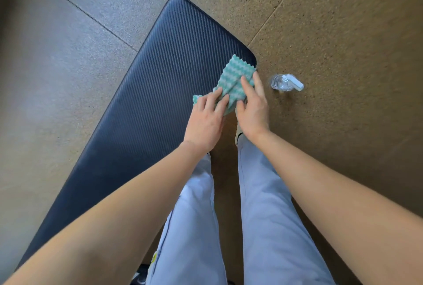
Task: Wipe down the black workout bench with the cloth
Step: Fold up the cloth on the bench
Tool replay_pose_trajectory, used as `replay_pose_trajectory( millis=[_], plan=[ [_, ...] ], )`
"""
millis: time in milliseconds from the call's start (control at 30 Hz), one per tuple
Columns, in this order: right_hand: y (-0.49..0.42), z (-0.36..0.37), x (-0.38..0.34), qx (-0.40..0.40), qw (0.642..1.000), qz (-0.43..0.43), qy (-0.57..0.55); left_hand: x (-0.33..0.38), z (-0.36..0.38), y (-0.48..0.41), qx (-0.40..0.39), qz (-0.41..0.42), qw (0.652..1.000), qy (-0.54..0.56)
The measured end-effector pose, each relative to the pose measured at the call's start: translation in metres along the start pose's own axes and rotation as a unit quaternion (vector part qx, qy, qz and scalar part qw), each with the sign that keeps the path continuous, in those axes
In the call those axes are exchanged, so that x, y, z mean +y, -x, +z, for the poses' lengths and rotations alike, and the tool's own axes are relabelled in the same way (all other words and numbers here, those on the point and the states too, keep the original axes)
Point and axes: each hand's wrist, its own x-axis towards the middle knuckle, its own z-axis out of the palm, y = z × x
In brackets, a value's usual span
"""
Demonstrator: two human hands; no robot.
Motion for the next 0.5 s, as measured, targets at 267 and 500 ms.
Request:
replay_pose_trajectory(
  millis=[267,500],
  plan=[
    [0.053,-0.004,-0.003,-0.102,0.986,0.111,-0.073,0.005,-0.028,0.057,-0.035,-0.196,0.959,0.204],
    [0.055,-0.040,0.047,-0.162,0.978,0.110,-0.065,0.027,-0.027,0.080,-0.198,-0.243,0.911,0.269]
  ],
)
